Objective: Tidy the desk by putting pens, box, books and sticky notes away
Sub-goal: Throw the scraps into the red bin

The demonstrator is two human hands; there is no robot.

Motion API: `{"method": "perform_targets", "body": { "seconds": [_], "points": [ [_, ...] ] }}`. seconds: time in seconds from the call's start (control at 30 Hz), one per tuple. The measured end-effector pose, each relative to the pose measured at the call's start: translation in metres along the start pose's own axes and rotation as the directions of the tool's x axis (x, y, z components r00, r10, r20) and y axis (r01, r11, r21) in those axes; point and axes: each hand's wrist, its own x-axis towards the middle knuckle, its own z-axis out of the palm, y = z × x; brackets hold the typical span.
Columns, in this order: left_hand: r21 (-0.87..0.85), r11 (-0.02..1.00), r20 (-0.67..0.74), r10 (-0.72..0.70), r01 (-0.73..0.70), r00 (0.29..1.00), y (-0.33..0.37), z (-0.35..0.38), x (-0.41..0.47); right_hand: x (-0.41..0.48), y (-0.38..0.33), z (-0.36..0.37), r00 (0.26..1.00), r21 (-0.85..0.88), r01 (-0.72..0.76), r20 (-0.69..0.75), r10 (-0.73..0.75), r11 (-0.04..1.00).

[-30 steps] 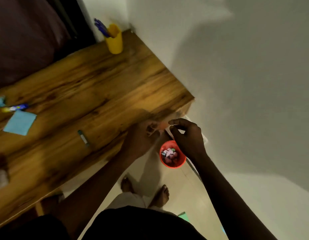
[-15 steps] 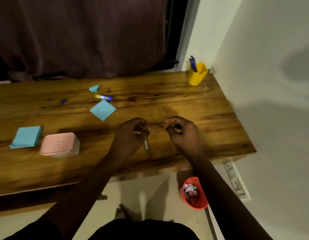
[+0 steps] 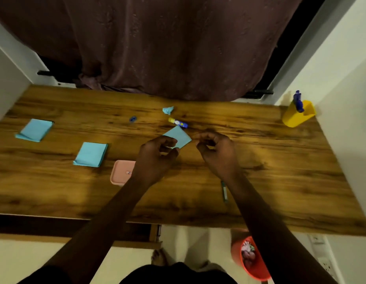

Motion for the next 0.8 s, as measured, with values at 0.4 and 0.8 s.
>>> {"method": "perform_targets", "body": {
  "seconds": [0.4, 0.8],
  "points": [
    [0.049, 0.995, -0.184, -0.072, 0.082, 0.980, -0.027, -0.029, 0.040, 0.121, -0.009, 0.079, 0.970, -0.239, 0.161, 0.215, -0.110, 0.958],
    [0.061, 0.972, -0.269, -0.201, 0.225, 0.942, -0.035, -0.032, 0.047, 0.231, 0.027, 0.151, 0.963, -0.510, 0.086, 0.262, 0.060, 0.856]
  ]
}}
